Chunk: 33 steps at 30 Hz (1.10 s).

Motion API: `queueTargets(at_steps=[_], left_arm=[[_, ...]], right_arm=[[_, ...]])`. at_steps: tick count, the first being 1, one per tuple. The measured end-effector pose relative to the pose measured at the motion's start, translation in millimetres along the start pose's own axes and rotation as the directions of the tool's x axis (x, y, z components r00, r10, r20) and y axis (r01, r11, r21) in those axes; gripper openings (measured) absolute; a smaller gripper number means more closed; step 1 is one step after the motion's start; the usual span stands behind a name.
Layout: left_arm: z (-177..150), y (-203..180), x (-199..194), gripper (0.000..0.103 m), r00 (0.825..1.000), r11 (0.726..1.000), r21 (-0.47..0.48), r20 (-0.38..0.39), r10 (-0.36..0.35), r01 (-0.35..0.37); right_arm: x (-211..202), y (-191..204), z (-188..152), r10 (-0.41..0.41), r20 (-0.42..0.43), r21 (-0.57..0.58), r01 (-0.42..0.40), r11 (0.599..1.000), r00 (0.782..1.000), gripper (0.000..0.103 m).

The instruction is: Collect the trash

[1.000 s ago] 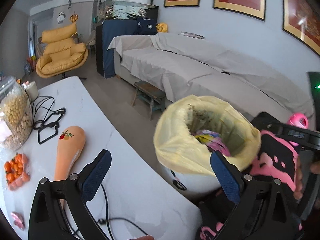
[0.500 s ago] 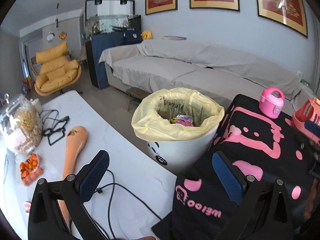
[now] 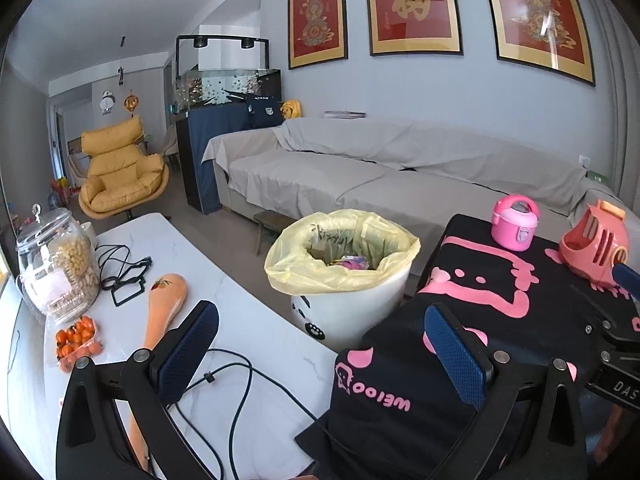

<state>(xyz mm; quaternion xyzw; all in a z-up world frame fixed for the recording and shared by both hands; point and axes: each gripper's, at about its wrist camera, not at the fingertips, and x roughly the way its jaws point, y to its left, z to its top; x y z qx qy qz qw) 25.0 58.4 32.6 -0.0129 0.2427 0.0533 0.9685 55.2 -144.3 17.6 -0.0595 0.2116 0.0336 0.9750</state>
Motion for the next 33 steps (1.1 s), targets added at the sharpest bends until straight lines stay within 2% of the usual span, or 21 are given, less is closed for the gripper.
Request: queueTargets(at_steps=[33], left_arm=[[-4.6,-0.2,-9.1,0.102,1.0,1.0,-0.008,0.005,0.0,0.0]], right_arm=[[-6.9,-0.6,2.6,0.029,-0.001,0.026,-0.029,0.999,1.0,0.102]])
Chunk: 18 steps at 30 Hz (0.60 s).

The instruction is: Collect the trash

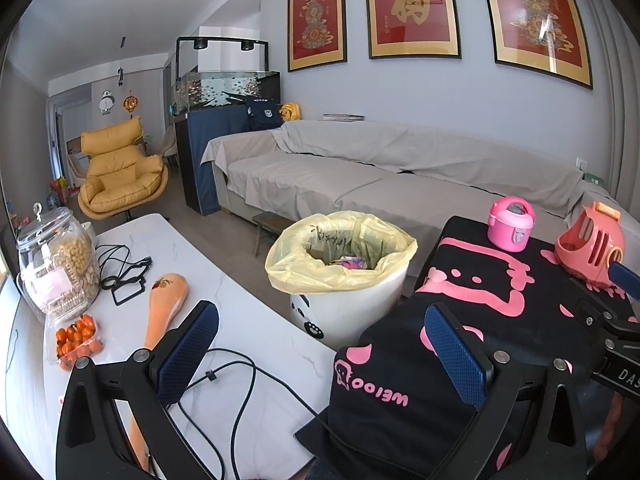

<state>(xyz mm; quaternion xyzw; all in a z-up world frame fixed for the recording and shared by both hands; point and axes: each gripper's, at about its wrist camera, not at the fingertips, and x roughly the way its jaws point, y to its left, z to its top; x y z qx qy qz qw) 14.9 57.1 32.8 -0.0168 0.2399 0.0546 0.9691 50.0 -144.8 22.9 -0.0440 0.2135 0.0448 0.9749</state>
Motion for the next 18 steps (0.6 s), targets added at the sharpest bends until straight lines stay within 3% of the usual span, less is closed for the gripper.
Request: queueTargets(at_steps=[18], left_arm=[[-0.3,-0.5,-0.3,0.102,1.0,1.0,0.0,0.001,0.0,0.0]], right_arm=[[1.3,-2.2,-1.4,0.0,0.0,0.002,0.0,1.0,1.0,0.102]])
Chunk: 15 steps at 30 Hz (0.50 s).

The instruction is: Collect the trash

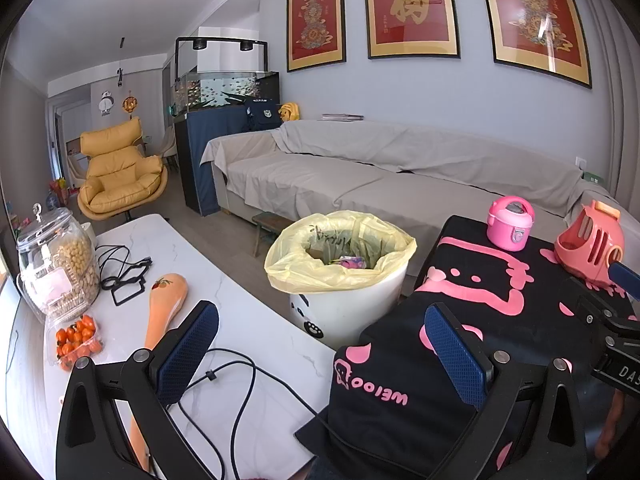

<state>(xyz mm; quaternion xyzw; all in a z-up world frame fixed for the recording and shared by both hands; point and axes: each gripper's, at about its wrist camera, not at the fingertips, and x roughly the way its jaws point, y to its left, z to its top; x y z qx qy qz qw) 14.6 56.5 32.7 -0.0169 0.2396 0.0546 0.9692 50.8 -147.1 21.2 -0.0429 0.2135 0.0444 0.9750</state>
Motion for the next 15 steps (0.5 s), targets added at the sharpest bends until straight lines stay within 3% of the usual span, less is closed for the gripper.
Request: queueTargets(at_steps=[15], left_arm=[[-0.5,-0.8,-0.3,0.102,1.0,1.0,0.002,-0.002,0.0,0.0]], right_arm=[[0.6,-0.6,-0.1,0.0,-0.002,0.001,0.0,1.0,1.0,0.102]])
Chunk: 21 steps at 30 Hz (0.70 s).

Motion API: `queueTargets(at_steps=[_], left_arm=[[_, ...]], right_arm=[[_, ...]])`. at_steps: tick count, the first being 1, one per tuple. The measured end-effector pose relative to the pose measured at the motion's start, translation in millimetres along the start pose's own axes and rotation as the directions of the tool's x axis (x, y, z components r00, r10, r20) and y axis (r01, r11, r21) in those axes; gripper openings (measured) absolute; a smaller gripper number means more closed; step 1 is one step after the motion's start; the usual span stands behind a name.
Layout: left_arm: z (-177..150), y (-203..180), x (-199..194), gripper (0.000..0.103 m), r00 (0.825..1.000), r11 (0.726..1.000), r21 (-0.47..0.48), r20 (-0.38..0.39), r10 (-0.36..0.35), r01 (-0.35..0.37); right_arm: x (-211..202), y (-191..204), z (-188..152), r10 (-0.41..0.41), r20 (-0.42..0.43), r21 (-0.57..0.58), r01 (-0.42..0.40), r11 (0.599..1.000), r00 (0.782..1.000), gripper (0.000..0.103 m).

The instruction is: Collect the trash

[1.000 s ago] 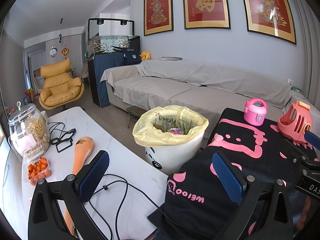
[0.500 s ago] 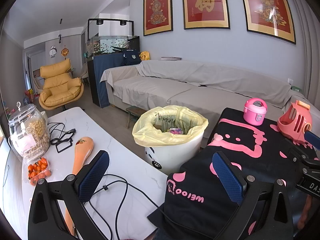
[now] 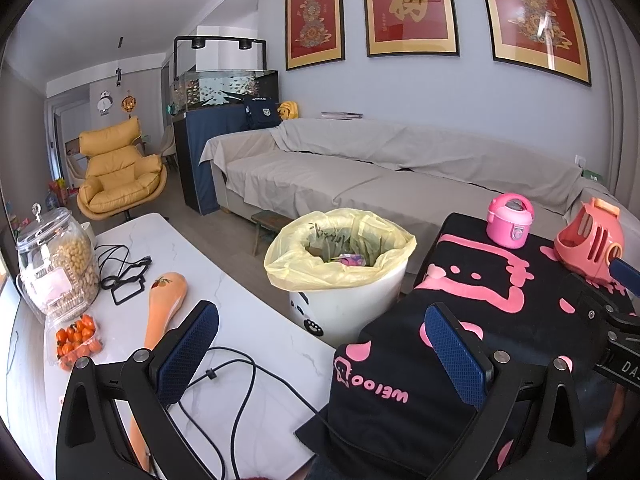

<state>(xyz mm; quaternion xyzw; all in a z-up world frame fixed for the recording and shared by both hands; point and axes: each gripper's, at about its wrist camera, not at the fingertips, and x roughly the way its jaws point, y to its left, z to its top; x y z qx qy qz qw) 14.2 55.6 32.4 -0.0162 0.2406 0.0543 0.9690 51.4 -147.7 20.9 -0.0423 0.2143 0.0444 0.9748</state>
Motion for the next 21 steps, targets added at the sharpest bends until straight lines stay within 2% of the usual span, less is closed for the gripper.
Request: queueTargets(at_steps=[15,21], left_arm=[[-4,2,0,0.102,1.0,1.0,-0.001,-0.019,-0.011,0.011],[-1,7,13,0.102,0.999,1.0,-0.008,-0.043,-0.021,0.02]], right_arm=[[-1,1,-2,0.003,-0.001,0.001,-0.003,1.0,1.0,0.102],[-2,1,-6,0.002,-0.012,0.007,-0.002,1.0,1.0,0.102]])
